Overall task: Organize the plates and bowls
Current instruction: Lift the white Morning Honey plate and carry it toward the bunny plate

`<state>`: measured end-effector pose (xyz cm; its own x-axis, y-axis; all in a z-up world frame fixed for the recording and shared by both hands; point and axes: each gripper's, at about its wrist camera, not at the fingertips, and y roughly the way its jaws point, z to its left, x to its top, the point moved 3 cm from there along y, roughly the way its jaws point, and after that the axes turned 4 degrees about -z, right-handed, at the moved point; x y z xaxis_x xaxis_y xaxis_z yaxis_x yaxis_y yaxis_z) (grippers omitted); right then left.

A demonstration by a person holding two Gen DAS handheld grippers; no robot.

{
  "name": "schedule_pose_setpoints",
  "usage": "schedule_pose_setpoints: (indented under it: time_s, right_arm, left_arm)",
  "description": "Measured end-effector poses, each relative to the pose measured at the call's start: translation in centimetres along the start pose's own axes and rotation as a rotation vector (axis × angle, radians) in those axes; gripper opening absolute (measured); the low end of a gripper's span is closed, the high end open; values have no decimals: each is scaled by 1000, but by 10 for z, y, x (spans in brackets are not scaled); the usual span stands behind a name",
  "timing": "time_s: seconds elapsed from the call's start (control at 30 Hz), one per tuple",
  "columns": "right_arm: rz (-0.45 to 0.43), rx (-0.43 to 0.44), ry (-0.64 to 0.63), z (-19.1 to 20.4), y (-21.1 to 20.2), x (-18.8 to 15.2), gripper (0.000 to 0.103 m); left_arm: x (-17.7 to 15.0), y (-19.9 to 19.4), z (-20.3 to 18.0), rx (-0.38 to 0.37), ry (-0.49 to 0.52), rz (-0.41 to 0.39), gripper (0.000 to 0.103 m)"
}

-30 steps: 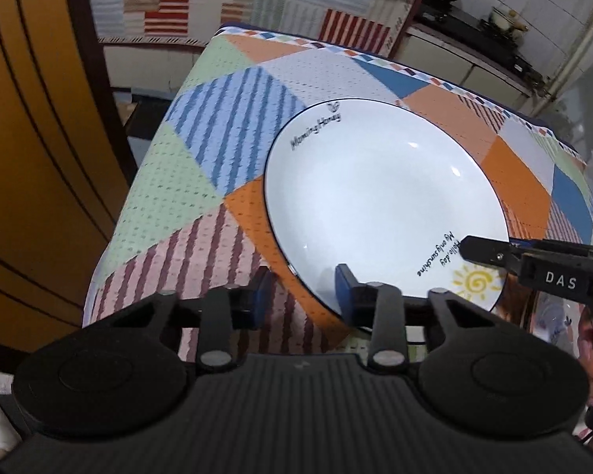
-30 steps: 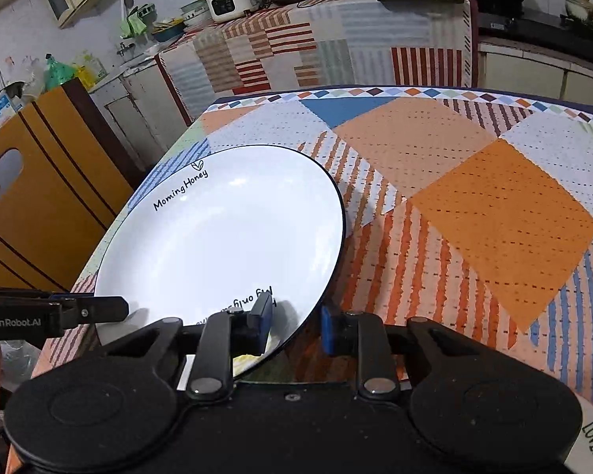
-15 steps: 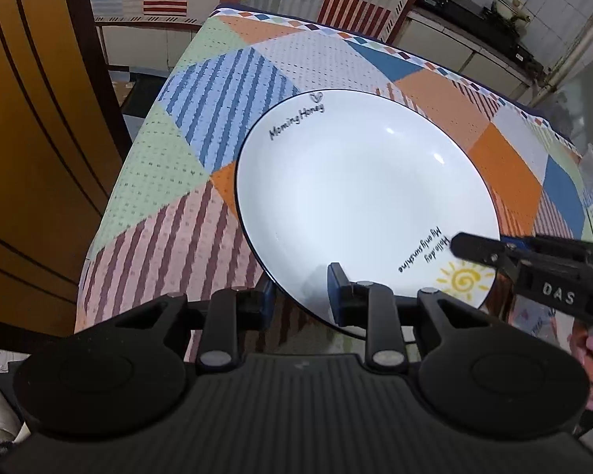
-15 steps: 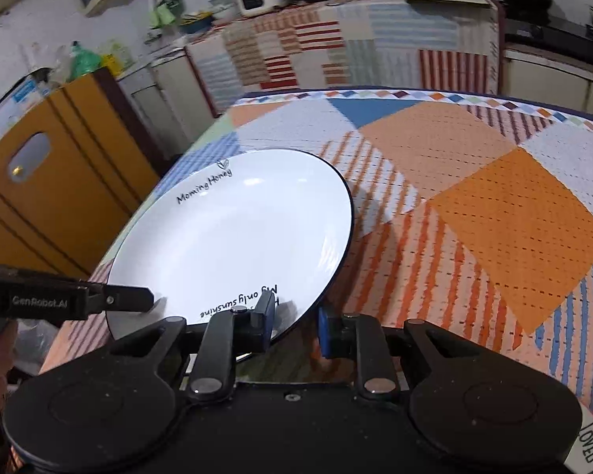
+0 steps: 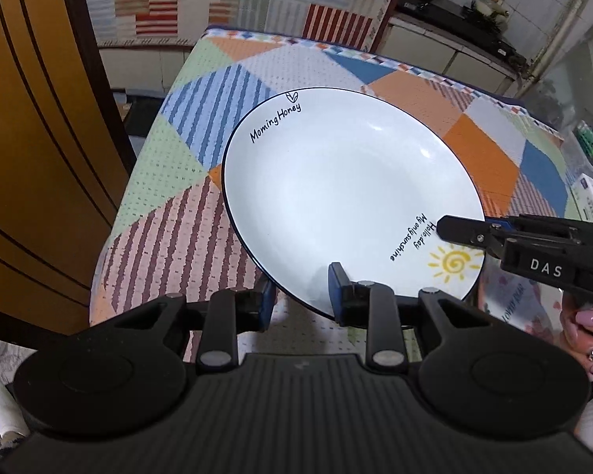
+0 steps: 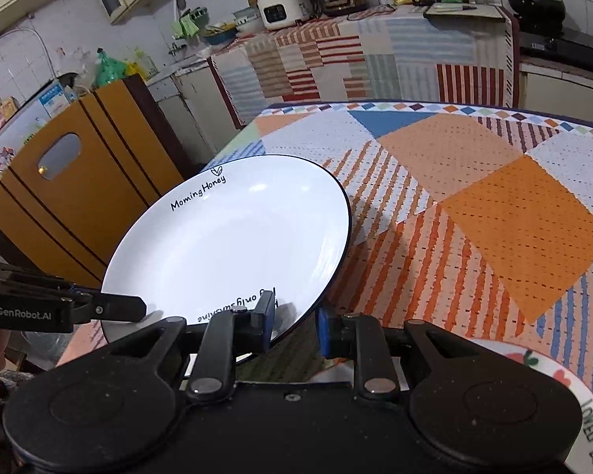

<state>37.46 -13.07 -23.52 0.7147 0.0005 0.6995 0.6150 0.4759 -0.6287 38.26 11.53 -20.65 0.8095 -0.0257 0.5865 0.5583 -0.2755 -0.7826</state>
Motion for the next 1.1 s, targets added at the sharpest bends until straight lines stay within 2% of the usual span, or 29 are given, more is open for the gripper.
schedule_pose_setpoints:
  time_s: [0.3,0.43,0.67,0.9,1.1]
  right_arm:
    - [-73,0,-13,16,-63,4,26]
    - [-98,-11,-37,24,-100,6,26]
    - [-131,-21,-39,23,-163,-3,26]
    - [-147,-54,-30,15,-203,-22,26]
    - [-153,-73,15,0,-218,-44,26]
  left_arm:
    - [2,-60,-30,-39,68,-54,26]
    - [-3,-92,-53,-44,105,-93,26]
    - [-16,-130,-88,-90,148,-114,26]
    - [-34,-142,-119,-129,162,-108,26]
    - [-52,-135,-139,-150,176,-79,26]
